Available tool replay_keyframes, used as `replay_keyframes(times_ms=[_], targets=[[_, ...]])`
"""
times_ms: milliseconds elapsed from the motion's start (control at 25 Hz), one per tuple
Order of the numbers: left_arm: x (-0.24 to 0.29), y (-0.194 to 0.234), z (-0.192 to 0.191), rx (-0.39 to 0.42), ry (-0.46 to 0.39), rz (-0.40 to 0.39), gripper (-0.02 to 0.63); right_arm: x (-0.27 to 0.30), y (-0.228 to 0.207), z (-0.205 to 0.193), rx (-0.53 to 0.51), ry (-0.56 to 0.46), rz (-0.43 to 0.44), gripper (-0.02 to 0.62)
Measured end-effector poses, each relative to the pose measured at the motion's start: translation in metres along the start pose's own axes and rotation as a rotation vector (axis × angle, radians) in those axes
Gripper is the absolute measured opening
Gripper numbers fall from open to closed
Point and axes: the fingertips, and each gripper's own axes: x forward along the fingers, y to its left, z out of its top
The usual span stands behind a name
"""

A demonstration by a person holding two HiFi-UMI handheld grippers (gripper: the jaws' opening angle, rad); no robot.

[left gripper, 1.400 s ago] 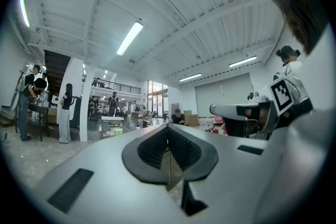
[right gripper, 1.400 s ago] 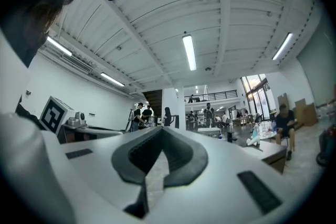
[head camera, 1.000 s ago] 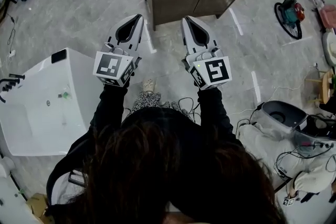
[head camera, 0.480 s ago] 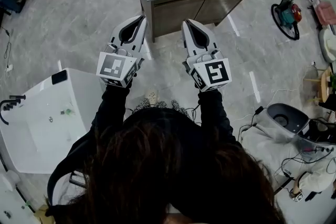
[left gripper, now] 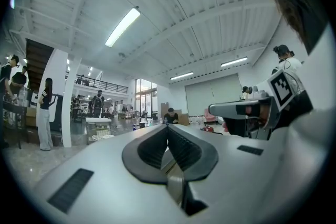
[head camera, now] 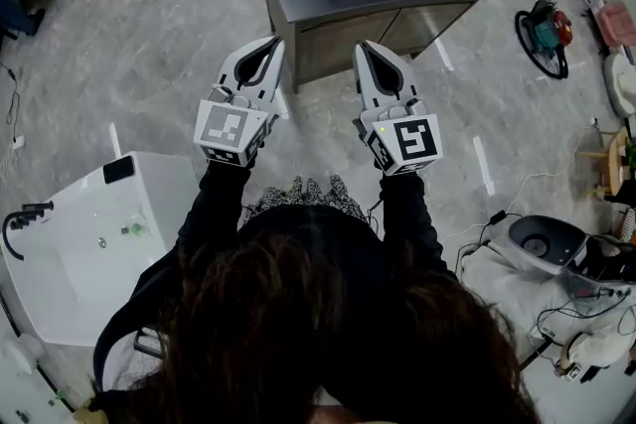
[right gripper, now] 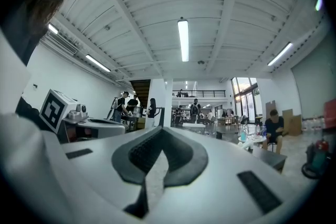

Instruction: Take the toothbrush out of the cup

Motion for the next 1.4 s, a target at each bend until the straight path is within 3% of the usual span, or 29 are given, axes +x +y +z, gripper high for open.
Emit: replay_keyframes(times_ms=[360,760,1040,1400], targets=[[0.038,0.022,-0.006,-0.001,0.004,0.017,0.009,0.036,-0.032,-0.005,-0.033,0.01,-0.002,0.003],[0.108,0.044,-0.016,-0.011,0.031,0.09,0.008,0.085,-0.087,-0.019,-0.026,0.007,0.068,0.003],[0.151,0.052,-0.028,0.008,0.035,0.097,0.008,0.106,-0.124,-0.029,-0.02,0.018,0.094,0.003],[0.17,0.07,-0.031,0.038,0.053,0.143,0.008,0.122,-0.141,-0.034,0.011,0.001,0.119,0.003]])
